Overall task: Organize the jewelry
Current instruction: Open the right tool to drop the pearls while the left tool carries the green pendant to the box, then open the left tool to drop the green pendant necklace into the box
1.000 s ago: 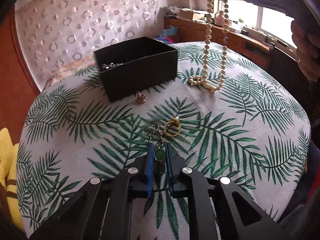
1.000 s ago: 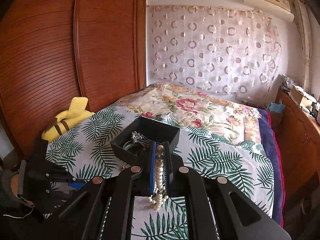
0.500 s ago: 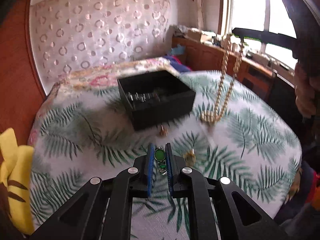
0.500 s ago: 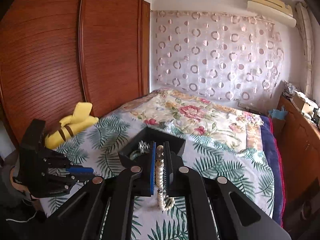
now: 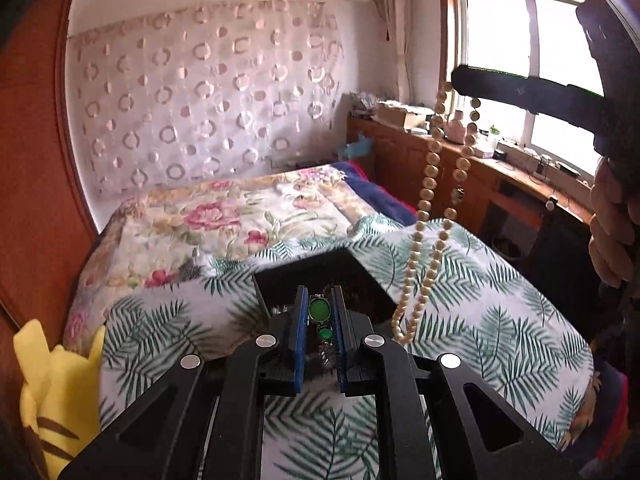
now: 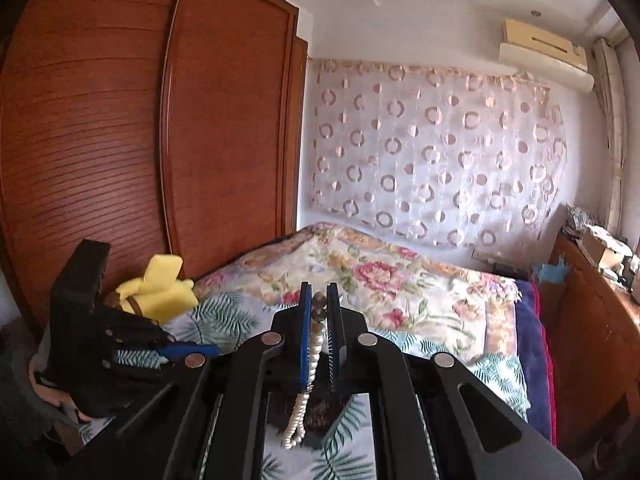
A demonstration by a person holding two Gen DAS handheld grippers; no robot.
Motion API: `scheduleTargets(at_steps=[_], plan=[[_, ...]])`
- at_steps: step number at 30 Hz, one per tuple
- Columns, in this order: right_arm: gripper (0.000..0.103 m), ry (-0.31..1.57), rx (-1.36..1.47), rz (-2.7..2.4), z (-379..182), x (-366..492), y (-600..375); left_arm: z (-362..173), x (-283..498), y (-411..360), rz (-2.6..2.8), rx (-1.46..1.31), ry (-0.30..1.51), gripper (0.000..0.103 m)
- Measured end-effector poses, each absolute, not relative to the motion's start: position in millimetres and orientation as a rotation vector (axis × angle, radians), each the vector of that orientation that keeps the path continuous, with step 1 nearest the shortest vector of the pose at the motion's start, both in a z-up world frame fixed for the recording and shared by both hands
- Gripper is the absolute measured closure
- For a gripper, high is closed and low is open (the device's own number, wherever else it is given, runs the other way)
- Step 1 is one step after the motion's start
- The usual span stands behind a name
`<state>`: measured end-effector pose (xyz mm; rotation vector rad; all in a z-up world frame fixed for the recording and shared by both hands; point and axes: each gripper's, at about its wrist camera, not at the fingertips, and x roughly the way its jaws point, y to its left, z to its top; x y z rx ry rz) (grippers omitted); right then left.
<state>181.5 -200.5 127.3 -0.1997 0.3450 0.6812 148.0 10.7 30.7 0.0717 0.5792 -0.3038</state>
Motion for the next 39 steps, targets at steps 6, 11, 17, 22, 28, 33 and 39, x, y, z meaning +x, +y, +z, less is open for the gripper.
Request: scheduleTargets(at_steps=[6,11,17,22,28,33,39], plan=[[0.095,0.341,-0.205,0.694,128,204,-189,29,174,7,-0.31,0.073,0.588,0.093],[0.095,0.407,-0.203,0.717,103,226,-182,16,196,9,-0.319,0.049,0.615,0.093],[0.094,0.537,-0.21,0.741,42,246,-175,-8,222,12,-0.327,0.033,0.666,0.093],[0.094,0.635,-0.189,0.77,1,255,-170,-20,239,11,-0.339,0.014,0.696,0.093],[0.094,0.675,-0.176,0.783,-21,262,-169,-26,250,9,-0.352,-0.004,0.714,0.09],[0.086,0.663,-0.15,0.782,-22,256,-178,-22,247,16,-0.341,-0.029,0.701,0.06],[0.086,0.678,-0.122,0.795,-25,234,-193,-21,223,28,-0.296,-0.023,0.677,0.034]])
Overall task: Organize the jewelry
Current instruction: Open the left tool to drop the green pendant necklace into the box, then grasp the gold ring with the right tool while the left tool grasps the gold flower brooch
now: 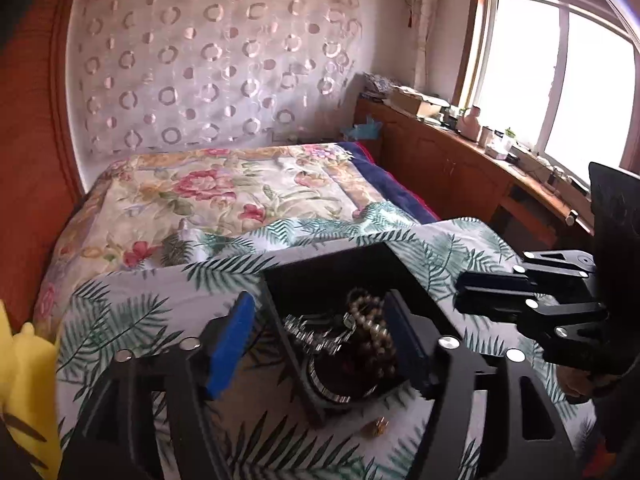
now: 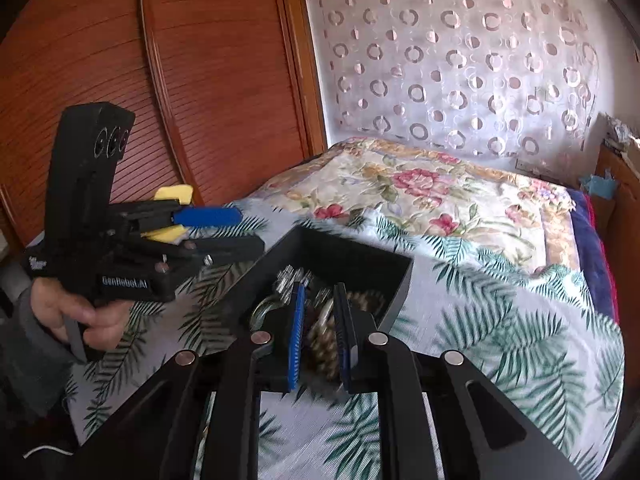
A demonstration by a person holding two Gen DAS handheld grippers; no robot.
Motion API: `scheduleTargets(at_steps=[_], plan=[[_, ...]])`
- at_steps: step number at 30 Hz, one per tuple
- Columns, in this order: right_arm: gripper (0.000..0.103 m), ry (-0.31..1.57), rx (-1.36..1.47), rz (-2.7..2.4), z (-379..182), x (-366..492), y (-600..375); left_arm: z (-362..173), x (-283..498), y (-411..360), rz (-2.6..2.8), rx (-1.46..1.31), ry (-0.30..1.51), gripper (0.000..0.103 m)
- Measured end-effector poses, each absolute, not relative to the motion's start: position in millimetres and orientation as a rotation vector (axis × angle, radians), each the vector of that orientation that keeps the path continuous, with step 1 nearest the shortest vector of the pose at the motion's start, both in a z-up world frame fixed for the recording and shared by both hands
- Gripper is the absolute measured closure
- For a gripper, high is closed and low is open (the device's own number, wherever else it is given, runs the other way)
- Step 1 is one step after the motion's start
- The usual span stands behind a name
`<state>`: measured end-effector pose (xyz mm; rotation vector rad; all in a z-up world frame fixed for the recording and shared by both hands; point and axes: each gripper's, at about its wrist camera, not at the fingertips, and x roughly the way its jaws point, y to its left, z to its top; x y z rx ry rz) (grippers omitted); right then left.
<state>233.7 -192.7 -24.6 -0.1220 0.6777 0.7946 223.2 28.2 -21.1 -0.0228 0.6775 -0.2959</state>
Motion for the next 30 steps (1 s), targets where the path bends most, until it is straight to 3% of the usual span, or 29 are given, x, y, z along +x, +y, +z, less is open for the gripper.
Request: scheduleTargets(at_steps=[4,6,8,21,30], plan=[[0.086,0.745,-0.129,0.799,-47,204,-194,-30,198,36,-0.26,-0.013,0.681,0.022],[0.08,0.768,-0.149,0.783,-60,188,-192,-38,187,42,-0.245,-0.021,0.694,0.018],[0.074,0.791,-0.159,0.782,-69,177,-189,-46,177,47,-0.231,-0.032,0.707,0.017],[0.075,0.866,-0.267,0.794,-100,142,-155,-86,135,64,-0.204,-0.041,0.798,0.017],[0.091,0.868,-0.31,0.776,-105,147,-150,-86,134,55,-0.217,-0.028,0.793,0.017]])
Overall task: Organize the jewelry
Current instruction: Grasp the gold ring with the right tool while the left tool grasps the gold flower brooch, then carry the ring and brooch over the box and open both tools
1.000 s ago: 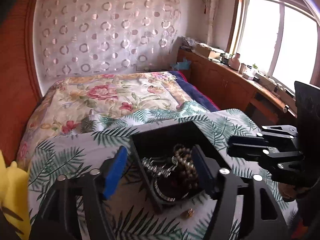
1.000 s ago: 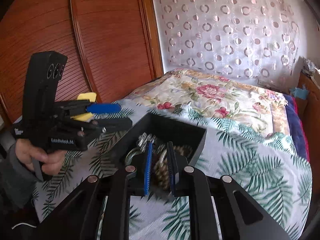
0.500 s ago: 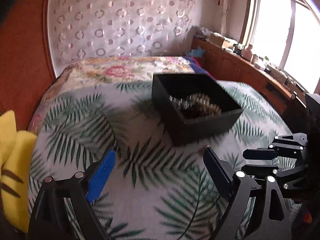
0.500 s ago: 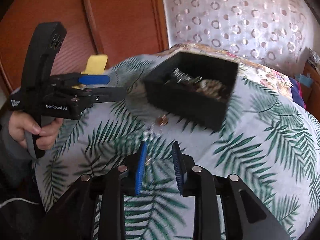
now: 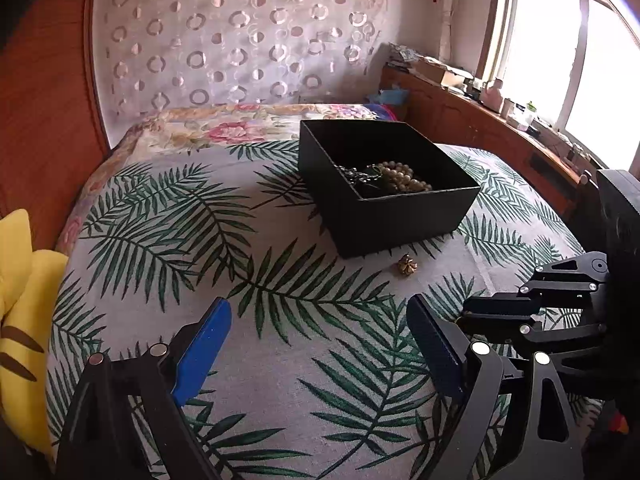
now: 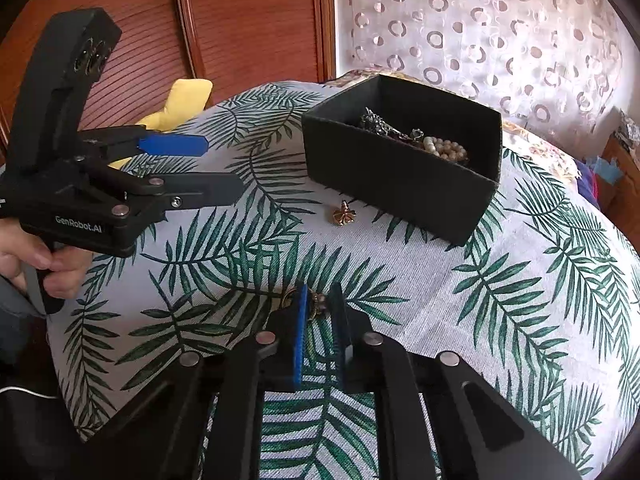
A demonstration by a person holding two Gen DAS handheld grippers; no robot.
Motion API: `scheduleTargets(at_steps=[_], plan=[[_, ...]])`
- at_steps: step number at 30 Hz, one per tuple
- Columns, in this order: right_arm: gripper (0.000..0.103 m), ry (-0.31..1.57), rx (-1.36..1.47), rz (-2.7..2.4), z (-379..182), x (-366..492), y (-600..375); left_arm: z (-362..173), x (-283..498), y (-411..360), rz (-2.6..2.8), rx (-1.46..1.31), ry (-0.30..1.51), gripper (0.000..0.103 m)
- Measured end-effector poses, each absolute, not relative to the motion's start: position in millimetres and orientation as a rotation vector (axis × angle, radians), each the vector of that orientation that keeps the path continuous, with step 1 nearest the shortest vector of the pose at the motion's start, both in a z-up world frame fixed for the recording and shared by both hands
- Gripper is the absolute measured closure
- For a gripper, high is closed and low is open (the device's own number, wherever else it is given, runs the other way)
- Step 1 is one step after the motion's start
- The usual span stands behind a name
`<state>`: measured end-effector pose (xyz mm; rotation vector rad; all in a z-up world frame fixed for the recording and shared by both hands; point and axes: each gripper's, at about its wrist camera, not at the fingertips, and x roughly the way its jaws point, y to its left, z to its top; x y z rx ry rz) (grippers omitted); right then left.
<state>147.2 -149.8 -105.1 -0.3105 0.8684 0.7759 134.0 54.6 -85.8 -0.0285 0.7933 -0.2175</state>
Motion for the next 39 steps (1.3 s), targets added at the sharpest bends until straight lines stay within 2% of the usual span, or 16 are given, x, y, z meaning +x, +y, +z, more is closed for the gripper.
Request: scheduleTargets(at_steps=[10,11,12,14,18,26,28,30,39], plan=[[0.092,0.821,-0.249,0.729,-90,159,-189,-87,149,21,-0.278,0.006,0.811,0.018],[0.092,0.818,-0.242,0.719,-89,161,-195,-87,152,16,-0.289,0.014,0.813,0.022],[0.092,0.815,-0.235,0.712,-89,162,-199,-87,154,12,-0.301,0.019,0.819,0.034],[0.092,0.812,-0.22,0.702,-88,164,-206,-89,159,3,-0.334,0.02,0.841,0.049],[0.092,0.801,-0.193,0.684,-86,167,-219,-93,169,-10,-0.345,0.04,0.869,0.062],[0.092,0.789,-0.169,0.69,-83,169,-228,-100,185,-25,-0.327,0.079,0.894,0.066],[0.092,0.788,-0.167,0.69,-83,170,-226,-100,187,-27,-0.317,0.092,0.893,0.073],[0.092,0.786,-0.165,0.691,-83,170,-227,-100,187,-28,-0.305,0.109,0.89,0.089],[0.092,0.752,-0.166,0.701,-65,178,-223,-76,174,-28,-0.338,0.082,0.833,0.089]])
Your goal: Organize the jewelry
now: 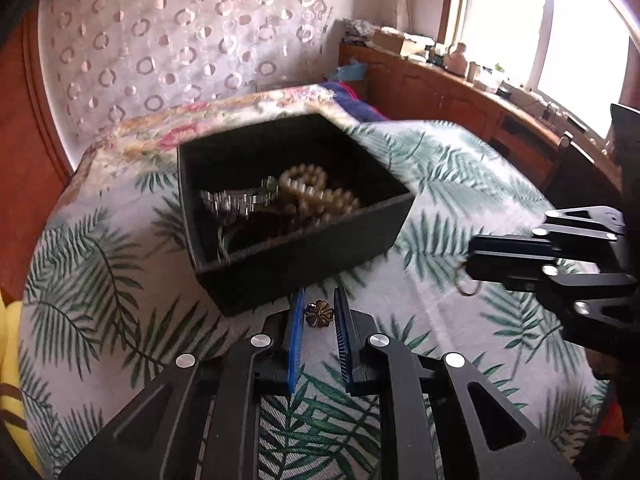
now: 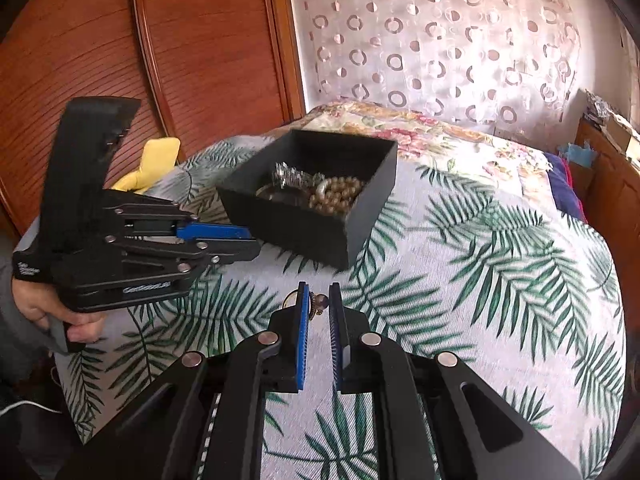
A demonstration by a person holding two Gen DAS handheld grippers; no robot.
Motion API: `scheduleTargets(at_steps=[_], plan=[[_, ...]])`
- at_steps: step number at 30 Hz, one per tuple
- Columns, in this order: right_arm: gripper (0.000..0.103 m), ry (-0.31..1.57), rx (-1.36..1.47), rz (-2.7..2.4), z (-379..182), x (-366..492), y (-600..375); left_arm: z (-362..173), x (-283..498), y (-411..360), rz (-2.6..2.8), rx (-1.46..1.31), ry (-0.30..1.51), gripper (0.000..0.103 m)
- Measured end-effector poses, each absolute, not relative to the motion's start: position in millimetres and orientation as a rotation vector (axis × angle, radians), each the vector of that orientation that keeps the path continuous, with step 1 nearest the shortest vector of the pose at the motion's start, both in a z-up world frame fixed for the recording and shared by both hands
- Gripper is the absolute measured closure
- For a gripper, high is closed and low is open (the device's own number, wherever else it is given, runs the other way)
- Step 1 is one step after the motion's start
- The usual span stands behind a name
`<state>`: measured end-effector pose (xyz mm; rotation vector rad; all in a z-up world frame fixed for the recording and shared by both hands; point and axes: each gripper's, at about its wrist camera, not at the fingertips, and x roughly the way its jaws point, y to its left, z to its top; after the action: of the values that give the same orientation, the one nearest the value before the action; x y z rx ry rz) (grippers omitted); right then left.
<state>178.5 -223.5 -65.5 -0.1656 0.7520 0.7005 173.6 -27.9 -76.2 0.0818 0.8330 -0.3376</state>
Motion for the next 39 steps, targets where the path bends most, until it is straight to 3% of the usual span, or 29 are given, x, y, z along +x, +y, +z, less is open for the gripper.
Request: scheduleTargets(at_steps=[13,32,35,39], plan=[[0.092,0.693,-0.163,0.711,-36,230,-203,-33,200,-16,-0.309,0.069,0.735,0.089],[0.09,0.712,-0.181,0.698,-42,296,-169,-40,256,1,-0.257,0.038,0.749,0.089],[0.072,0.705,-0.167,0.693,-41,296,-171,-40,263,0,-0.254,0.041,0.75,0.089],[0.072,0.688,-0.151,0.685,-37,285,-178,-39,268,1,-0.245,0.032,0.741,0.086]])
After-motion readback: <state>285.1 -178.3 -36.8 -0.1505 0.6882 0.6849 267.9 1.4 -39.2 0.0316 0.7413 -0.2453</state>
